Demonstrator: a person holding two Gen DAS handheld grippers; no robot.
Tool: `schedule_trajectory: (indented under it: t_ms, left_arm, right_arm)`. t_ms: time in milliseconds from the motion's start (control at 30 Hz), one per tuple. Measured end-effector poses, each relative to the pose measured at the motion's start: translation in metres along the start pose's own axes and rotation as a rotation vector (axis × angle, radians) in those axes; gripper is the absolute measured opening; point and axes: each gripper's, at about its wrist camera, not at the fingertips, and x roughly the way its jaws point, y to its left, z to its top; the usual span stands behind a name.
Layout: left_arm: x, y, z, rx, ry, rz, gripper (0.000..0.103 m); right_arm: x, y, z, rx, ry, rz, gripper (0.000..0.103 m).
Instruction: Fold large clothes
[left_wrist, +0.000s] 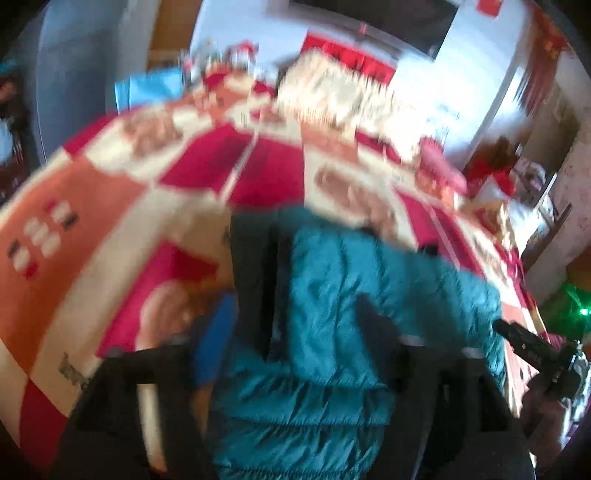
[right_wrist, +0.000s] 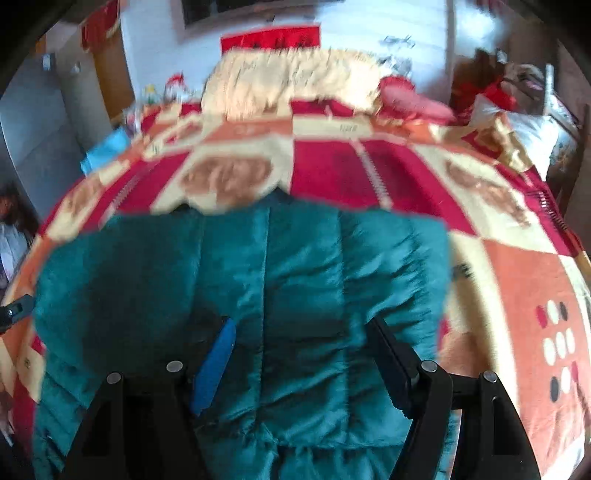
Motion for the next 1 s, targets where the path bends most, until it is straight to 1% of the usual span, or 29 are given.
schedule_trajectory:
  t_ms: [67, 100, 233, 333, 400, 500, 567, 633, 700, 767, 800, 900, 967, 1000]
  left_arm:
    - [-0.003, -0.010, 0.004, 0.026, -0.049, 0.009, 0.078]
    - [0.001, -0.017, 0.005, 0.042, -0.046, 0.013, 0.078]
    - [0.035, -0.035, 0.004, 0.094, 0.005, 0.067, 0.078]
    - [0.067, -0.041, -0.002, 0.133, 0.052, 0.132, 0.078]
    - [0.087, -0.038, -0.006, 0.135, 0.086, 0.157, 0.078]
    - [0.105, -0.029, -0.014, 0.109, 0.124, 0.143, 0.079]
    - [0.112, -0.025, -0.017, 0.106, 0.123, 0.128, 0.082]
    - [0.117, -0.025, -0.019, 0.114, 0.125, 0.121, 0.087]
    - [0.123, -0.027, -0.023, 0.137, 0.124, 0.123, 0.090]
    - [0.124, -0.029, -0.026, 0.154, 0.111, 0.134, 0.091]
    - [0.125, -0.030, -0.027, 0.159, 0.108, 0.139, 0.091]
    - [0.126, -0.031, -0.027, 0.160, 0.106, 0.142, 0.091]
    - [0.126, -0.030, -0.027, 0.155, 0.108, 0.137, 0.091]
    - [0.126, -0.030, -0.027, 0.154, 0.108, 0.136, 0.091]
  right_arm:
    - [-0.014, -0.009, 0.005, 0.023, -0.023, -0.002, 0.075]
    - [-0.019, -0.013, 0.008, 0.033, -0.028, -0.004, 0.076]
    - [-0.019, -0.017, 0.018, 0.054, -0.034, -0.023, 0.077]
    - [-0.006, -0.011, 0.024, 0.048, -0.039, -0.040, 0.078]
    - [0.006, -0.007, 0.027, 0.040, -0.038, -0.055, 0.078]
    - [0.027, -0.002, 0.031, 0.019, -0.034, -0.079, 0.078]
    - [0.042, -0.002, 0.031, 0.002, -0.021, -0.108, 0.079]
    - [0.059, -0.005, 0.027, 0.000, -0.004, -0.125, 0.089]
    - [0.074, -0.013, 0.019, 0.021, 0.007, -0.124, 0.092]
    - [0.083, -0.020, 0.014, 0.054, 0.001, -0.111, 0.095]
    - [0.084, -0.022, 0.012, 0.062, -0.003, -0.116, 0.097]
    - [0.084, -0.020, 0.013, 0.053, 0.000, -0.137, 0.097]
    - [0.075, -0.018, 0.014, 0.047, 0.002, -0.147, 0.097]
    - [0.064, -0.017, 0.015, 0.048, -0.011, -0.147, 0.097]
